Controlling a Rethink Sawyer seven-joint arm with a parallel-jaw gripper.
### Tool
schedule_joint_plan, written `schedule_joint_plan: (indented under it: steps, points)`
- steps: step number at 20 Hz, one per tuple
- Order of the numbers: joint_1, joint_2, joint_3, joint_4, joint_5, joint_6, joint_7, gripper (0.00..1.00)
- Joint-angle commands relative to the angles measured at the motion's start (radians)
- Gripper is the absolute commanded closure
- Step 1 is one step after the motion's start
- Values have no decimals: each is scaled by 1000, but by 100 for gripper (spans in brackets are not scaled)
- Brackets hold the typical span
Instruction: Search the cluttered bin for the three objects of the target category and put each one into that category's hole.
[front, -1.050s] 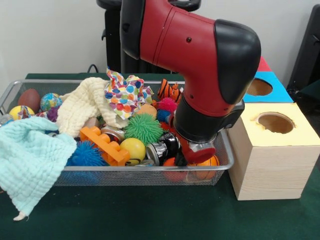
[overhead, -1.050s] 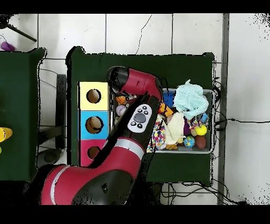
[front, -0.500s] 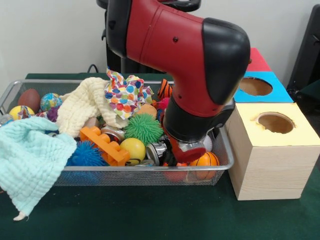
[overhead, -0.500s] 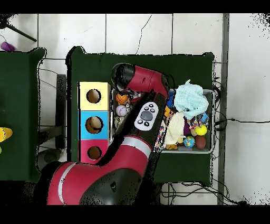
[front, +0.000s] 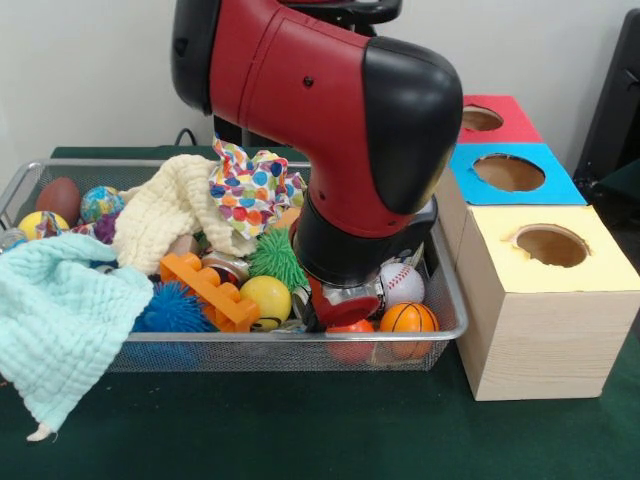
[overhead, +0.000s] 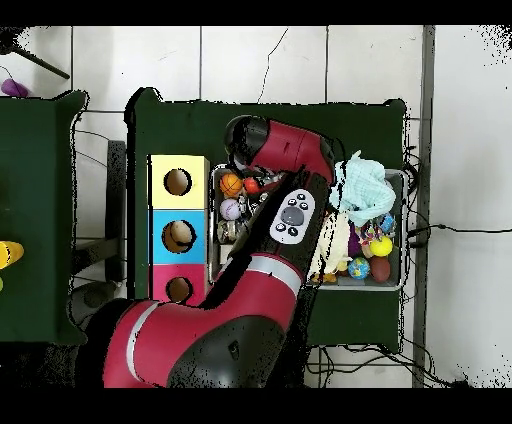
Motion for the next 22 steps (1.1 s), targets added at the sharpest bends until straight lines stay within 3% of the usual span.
schedule_joint_plan:
  steps: [1, 6, 22]
  points:
    - [-24, 7, 130, -28, -28, -14, -23, 100]
    - [-8, -19, 134, 31, -27, -63, -4, 100]
    - [-22, -47, 149, 65, -34, -89, -27, 100]
